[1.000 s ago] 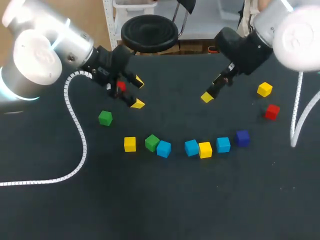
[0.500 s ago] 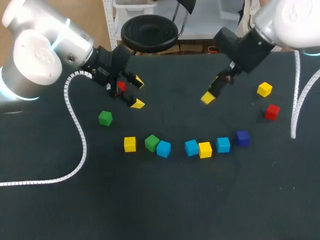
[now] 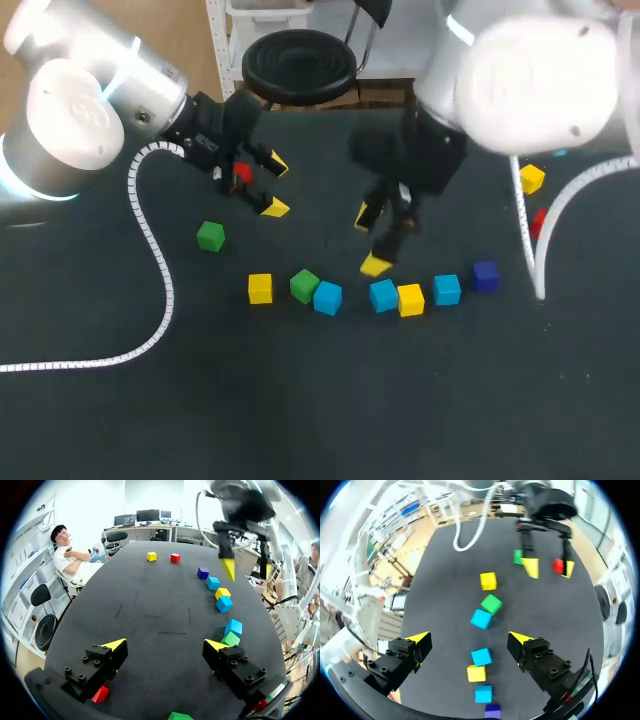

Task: Place the blue cubes, place green cubes on the blue cubes, place the yellow cubes on the green cubes, then place the red cubes on the yellow cubes, and place purple cube on the red cubes.

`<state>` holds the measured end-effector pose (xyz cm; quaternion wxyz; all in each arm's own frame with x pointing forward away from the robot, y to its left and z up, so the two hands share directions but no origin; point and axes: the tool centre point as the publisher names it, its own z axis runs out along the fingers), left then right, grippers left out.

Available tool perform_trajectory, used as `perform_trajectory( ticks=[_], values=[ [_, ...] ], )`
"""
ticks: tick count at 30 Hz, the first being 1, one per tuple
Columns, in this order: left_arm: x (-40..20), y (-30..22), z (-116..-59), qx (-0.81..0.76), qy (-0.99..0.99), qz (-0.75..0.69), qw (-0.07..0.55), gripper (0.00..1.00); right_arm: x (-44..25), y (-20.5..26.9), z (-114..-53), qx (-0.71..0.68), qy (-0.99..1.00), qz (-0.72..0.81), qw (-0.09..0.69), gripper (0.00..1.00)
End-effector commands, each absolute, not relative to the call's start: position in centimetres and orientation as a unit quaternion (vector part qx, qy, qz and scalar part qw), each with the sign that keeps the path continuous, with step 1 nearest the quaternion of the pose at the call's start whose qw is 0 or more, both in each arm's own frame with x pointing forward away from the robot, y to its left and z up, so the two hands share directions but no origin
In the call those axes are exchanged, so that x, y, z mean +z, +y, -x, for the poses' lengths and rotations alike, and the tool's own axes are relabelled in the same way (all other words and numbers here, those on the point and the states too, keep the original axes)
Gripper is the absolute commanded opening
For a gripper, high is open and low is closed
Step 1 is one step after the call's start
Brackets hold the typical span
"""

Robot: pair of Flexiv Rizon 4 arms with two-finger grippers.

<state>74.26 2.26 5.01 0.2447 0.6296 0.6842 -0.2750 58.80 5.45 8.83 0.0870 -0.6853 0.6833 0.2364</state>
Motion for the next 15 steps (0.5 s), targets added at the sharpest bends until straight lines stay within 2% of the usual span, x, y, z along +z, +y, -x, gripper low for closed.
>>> perform_trajectory(
  ticks=[1,9,15],
  values=[
    [5.0,2.3,-74.4,-0.276,0.683,-0.630,0.244,1.00,6.9,5.0,-58.2,0.249,0.660,0.702,0.099,1.00],
    [5.0,2.3,-74.4,-0.276,0.683,-0.630,0.244,1.00,5.2,4.0,-57.3,0.258,0.640,0.716,0.109,1.00],
    [5.0,2.3,-74.4,-0.276,0.683,-0.630,0.244,1.00,5.1,3.5,-57.0,0.229,0.656,0.716,0.062,1.00]
  ],
)
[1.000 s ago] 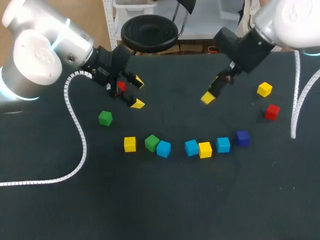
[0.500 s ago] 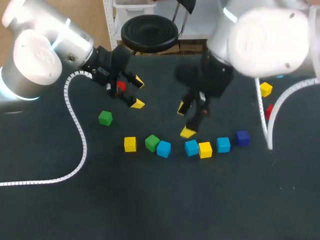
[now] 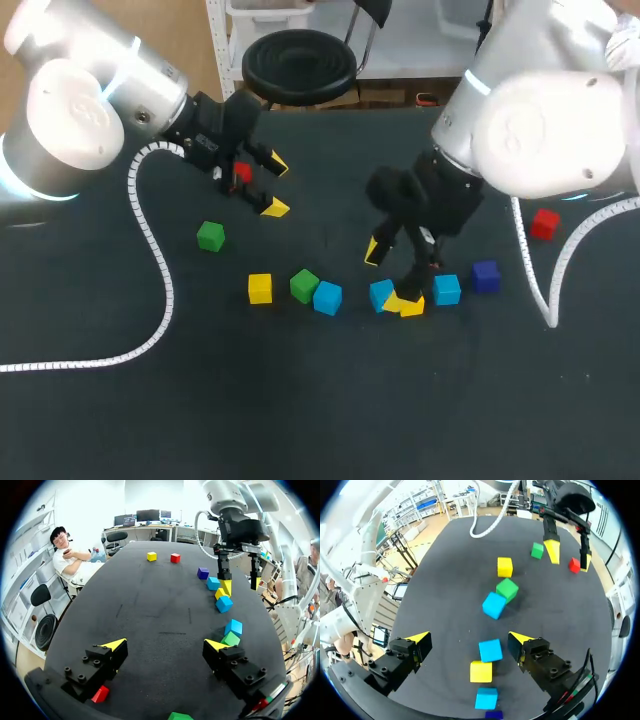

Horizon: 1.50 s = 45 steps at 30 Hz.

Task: Place the blue cubes, place green cubes on the blue cubes, place the yellow cubes on the green cubes, then place the red cubes on the yellow cubes, and place purple cube on the red cubes.

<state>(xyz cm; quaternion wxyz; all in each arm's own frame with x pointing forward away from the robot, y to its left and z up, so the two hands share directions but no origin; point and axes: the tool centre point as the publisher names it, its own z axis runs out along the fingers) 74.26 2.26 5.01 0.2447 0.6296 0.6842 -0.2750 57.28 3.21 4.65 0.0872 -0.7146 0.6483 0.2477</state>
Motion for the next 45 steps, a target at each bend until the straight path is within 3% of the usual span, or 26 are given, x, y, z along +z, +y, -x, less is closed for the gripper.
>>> perform_trajectory(
  ticks=[1,10,18,45],
  values=[
    [5.0,2.3,-74.4,-0.276,0.683,-0.630,0.244,1.00,5.2,3.5,-56.9,0.224,0.658,0.717,0.056,1.00],
    [5.0,2.3,-74.4,-0.276,0.683,-0.630,0.244,1.00,4.4,2.7,-54.9,0.216,0.671,0.710,0.001,1.00],
    [5.0,2.3,-74.4,-0.276,0.683,-0.630,0.244,1.00,4.6,0.7,-56.2,0.230,0.638,0.735,0.030,1.00],
    [5.0,2.3,-74.4,-0.276,0.683,-0.630,0.244,1.00,4.6,1.2,-56.7,0.221,0.627,0.746,0.036,1.00]
  ],
)
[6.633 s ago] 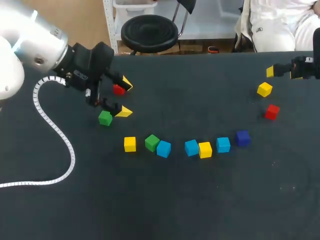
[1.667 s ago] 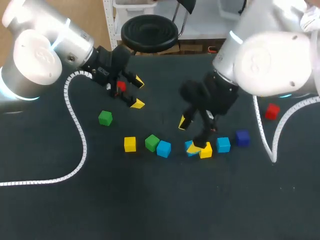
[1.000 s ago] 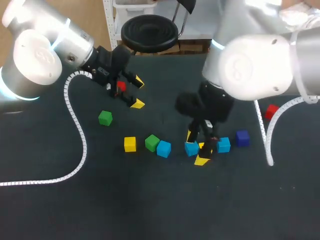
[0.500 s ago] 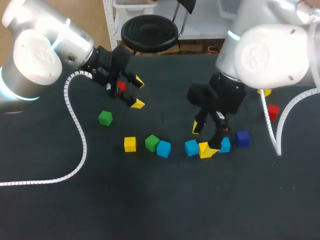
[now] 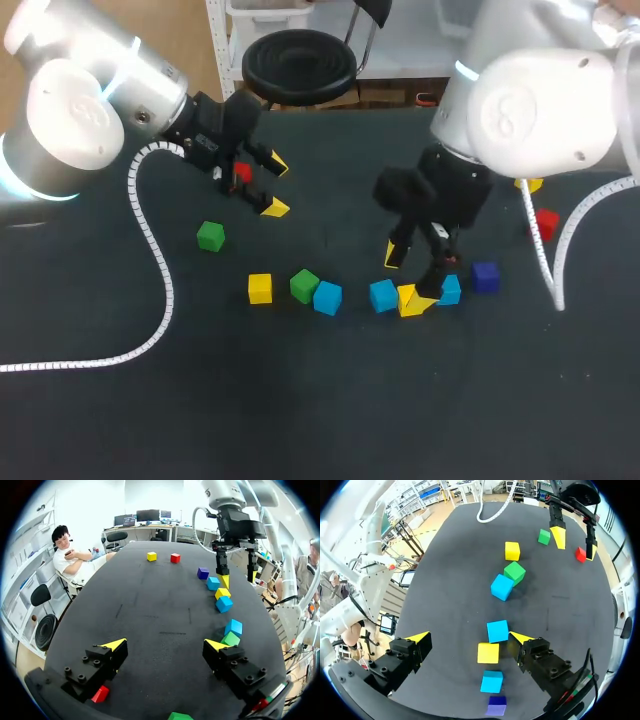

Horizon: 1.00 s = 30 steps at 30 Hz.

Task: Place the blue cubes, place green cubes on the blue cubes, place the yellow cubes on the green cubes, then place the red cubes on the yellow cubes, and place purple cube on the red cubes.

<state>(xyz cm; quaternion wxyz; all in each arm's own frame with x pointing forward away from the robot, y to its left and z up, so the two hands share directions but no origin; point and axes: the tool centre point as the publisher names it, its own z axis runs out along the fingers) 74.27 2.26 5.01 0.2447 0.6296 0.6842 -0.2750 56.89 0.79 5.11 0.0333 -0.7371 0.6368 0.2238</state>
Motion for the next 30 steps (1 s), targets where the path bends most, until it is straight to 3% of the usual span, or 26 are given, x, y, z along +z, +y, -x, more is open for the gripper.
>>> perform_trajectory(
  ticks=[1,30],
  values=[
    [5.0,2.3,-74.4,-0.276,0.683,-0.630,0.244,1.00,4.3,1.5,-56.7,0.221,0.623,0.750,0.029,1.00],
    [5.0,2.3,-74.4,-0.276,0.683,-0.630,0.244,1.00,0.3,2.4,-59.1,0.171,0.605,0.778,0.030,1.00]
  ],
)
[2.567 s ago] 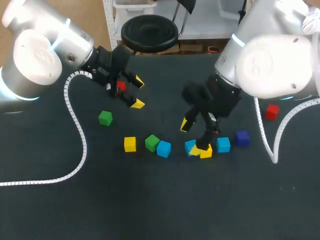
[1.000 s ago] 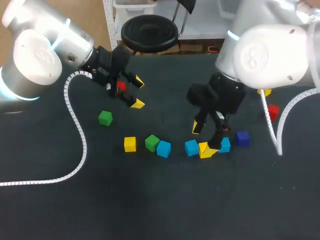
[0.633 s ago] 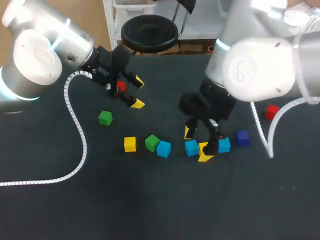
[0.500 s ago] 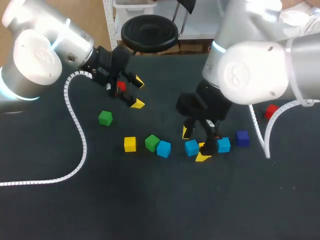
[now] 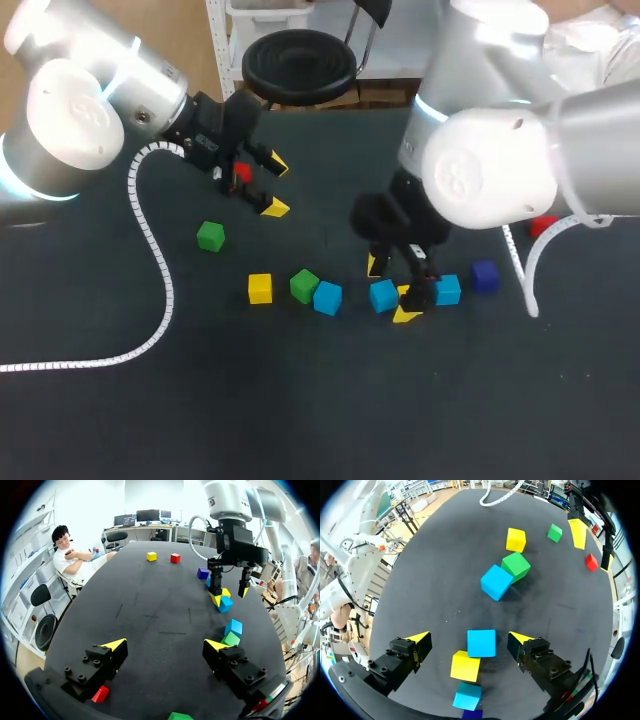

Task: Place the blue cubes, place green cubes on the blue cubes, place the yellow cubes on the green cubes, then place the red cubes on the yellow cubes, and place purple cube on the red cubes.

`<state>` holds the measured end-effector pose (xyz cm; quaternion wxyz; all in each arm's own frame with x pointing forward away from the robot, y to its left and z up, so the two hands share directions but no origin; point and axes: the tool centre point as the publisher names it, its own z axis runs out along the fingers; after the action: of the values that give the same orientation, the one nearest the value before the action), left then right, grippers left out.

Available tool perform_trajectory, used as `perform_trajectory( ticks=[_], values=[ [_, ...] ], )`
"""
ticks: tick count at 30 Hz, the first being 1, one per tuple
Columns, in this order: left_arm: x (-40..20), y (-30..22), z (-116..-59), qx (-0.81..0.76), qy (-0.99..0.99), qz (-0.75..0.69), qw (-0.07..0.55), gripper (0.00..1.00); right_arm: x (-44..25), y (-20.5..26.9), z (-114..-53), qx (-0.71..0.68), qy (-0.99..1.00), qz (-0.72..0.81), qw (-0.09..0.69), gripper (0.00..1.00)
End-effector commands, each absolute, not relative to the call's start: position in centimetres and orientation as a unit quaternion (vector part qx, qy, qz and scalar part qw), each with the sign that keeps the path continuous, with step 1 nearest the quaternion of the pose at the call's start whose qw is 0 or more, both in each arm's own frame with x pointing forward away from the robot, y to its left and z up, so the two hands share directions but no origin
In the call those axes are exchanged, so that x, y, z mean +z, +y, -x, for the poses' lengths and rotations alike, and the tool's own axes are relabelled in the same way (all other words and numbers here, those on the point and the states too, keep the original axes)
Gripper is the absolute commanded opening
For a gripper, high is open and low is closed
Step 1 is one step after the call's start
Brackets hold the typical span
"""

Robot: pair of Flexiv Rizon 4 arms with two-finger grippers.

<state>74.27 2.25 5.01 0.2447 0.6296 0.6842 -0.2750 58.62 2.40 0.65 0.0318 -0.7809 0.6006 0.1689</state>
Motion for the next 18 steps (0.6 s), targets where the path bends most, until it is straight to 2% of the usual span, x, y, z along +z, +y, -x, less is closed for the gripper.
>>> perform_trajectory(
  ticks=[1,14,15,16,17,18],
  values=[
    [4.98,2.28,-74.41,-0.276,0.683,-0.630,0.244,1.00,0.33,2.29,-59.22,0.171,0.606,0.776,0.030,1.00],
    [4.98,2.28,-74.41,-0.276,0.683,-0.630,0.244,1.00,-0.41,2.56,-59.09,0.173,0.615,0.769,0.024,1.00],
    [4.98,2.28,-74.41,-0.276,0.683,-0.630,0.244,1.00,-0.50,2.64,-59.11,0.172,0.617,0.768,0.022,0.88],
    [4.98,2.28,-74.41,-0.276,0.683,-0.630,0.244,1.00,-0.57,2.69,-59.15,0.172,0.619,0.766,0.020,0.64],
    [4.98,2.28,-74.41,-0.276,0.683,-0.630,0.244,1.00,-0.60,2.73,-59.16,0.170,0.621,0.765,0.019,0.44],
    [4.98,2.28,-74.41,-0.276,0.683,-0.630,0.244,1.00,-0.60,2.80,-59.15,0.168,0.623,0.764,0.017,0.37]
  ],
)
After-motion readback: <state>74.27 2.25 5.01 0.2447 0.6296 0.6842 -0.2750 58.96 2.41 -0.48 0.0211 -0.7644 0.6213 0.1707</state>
